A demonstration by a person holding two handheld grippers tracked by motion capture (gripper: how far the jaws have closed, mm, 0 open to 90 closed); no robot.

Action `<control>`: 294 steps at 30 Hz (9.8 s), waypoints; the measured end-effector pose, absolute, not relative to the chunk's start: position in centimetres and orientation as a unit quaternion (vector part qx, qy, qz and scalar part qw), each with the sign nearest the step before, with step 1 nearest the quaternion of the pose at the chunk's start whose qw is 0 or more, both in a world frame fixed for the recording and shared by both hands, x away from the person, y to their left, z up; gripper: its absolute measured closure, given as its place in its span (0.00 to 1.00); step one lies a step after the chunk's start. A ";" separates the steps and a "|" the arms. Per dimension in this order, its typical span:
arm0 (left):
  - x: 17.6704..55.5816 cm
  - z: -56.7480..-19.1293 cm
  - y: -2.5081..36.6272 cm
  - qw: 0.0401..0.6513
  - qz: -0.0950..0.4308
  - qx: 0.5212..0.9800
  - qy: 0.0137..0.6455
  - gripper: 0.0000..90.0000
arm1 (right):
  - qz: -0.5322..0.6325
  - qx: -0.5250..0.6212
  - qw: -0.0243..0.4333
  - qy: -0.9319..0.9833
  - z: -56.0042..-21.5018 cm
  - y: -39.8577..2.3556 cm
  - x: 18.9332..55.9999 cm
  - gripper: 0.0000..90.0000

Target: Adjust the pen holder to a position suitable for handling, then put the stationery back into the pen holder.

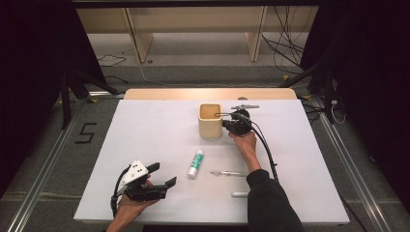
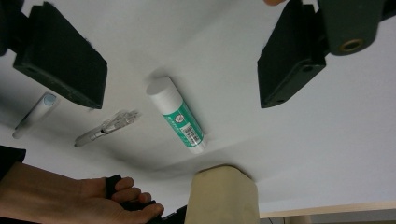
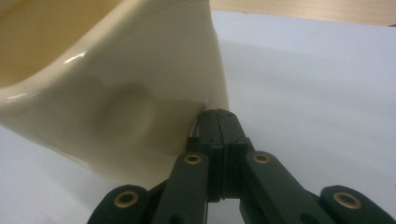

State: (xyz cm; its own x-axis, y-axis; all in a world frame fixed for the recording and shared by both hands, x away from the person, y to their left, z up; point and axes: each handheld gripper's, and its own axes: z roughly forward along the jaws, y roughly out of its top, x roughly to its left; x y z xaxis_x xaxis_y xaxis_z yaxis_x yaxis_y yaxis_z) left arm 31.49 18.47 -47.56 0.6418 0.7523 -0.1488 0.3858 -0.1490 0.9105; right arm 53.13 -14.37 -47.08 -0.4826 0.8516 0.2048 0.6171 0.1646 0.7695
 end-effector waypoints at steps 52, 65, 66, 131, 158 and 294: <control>34.7 -47.3 13.2 0.452 0.130 0.770 0.431 0.17 | 0.491 0.403 0.178 0.751 -43.5 -22.1 38.1 0.36; 36.0 -47.0 11.6 0.422 0.131 0.781 0.441 0.17 | 0.498 0.408 0.168 0.747 -44.0 -22.6 36.8 0.32; 36.1 -47.0 11.6 0.419 0.131 0.783 0.441 0.17 | 0.499 0.407 0.166 0.747 -44.0 -22.6 36.7 0.32; 37.6 -49.0 8.7 0.342 0.159 0.822 0.427 0.71 | 0.493 0.400 0.161 0.756 -44.7 -22.9 33.5 0.31; 36.8 -46.5 10.1 0.448 0.097 0.785 0.416 0.72 | 0.513 0.379 0.121 0.761 -44.7 -20.6 33.1 0.31; 33.8 -46.6 17.1 0.534 0.143 0.760 0.341 0.17 | 0.508 0.312 0.212 0.774 -41.4 -16.6 37.7 0.73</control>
State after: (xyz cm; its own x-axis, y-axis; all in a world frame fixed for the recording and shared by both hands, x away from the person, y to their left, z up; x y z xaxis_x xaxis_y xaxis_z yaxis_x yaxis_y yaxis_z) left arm 33.80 17.07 -46.63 0.7262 0.6716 -0.1469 0.3659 -0.1968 0.9096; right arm 37.66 -16.64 -41.36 -0.7154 0.6986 -0.0101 0.2686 0.2883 0.9191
